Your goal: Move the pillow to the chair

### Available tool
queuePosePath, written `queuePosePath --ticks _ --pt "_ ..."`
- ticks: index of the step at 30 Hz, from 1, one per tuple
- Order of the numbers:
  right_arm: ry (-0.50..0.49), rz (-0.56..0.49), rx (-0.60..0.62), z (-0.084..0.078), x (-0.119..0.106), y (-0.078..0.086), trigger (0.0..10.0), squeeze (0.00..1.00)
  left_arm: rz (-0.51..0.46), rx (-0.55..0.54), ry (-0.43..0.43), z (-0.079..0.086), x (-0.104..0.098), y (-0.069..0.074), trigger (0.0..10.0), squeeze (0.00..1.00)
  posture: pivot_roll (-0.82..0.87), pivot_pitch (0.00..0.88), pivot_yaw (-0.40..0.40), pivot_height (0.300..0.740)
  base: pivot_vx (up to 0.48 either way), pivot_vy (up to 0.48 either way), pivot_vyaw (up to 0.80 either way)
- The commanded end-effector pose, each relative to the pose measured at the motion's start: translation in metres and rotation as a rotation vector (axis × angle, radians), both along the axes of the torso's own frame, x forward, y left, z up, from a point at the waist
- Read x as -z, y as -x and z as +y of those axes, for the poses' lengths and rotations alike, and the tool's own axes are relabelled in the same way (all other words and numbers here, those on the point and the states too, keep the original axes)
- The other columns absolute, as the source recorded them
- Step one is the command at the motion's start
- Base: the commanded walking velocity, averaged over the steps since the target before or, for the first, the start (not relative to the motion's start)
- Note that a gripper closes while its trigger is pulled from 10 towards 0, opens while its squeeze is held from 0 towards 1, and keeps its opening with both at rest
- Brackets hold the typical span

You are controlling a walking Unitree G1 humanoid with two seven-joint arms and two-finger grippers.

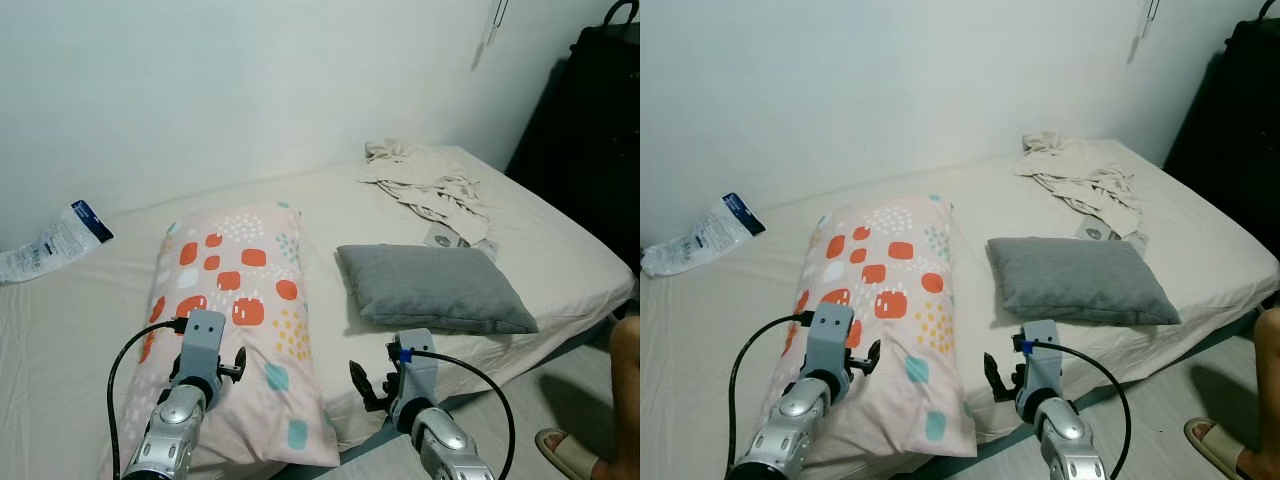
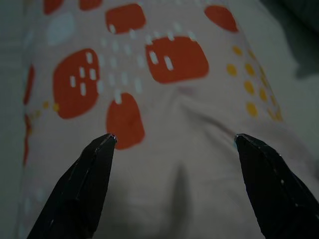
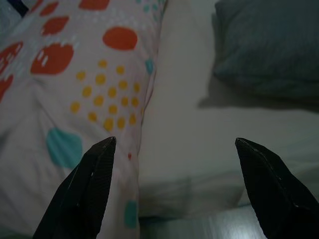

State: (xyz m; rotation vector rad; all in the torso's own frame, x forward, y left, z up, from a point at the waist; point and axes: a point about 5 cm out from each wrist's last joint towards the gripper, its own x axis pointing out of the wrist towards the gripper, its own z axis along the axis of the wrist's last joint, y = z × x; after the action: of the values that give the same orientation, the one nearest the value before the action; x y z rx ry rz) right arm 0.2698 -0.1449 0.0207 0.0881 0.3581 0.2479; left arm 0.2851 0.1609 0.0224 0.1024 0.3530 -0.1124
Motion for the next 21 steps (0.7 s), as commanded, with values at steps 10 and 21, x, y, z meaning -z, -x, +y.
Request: queuePosePath --ticks 10,21 --pt "-0.018 -0.063 0.096 -0.012 -0.008 -0.002 10.0 0.0 0.041 0.02 -0.027 0.0 0.01 0.012 10.0 0.0 0.03 0.107 -0.035 0.74 0.0 0.0 0.0" --pt "-0.003 -0.09 0.051 -0.007 -0.011 -0.005 10.0 0.0 0.037 0.0 -0.031 0.001 0.009 0.013 10.0 0.0 0.04 0.114 -0.047 0.74 0.0 0.0 0.0"
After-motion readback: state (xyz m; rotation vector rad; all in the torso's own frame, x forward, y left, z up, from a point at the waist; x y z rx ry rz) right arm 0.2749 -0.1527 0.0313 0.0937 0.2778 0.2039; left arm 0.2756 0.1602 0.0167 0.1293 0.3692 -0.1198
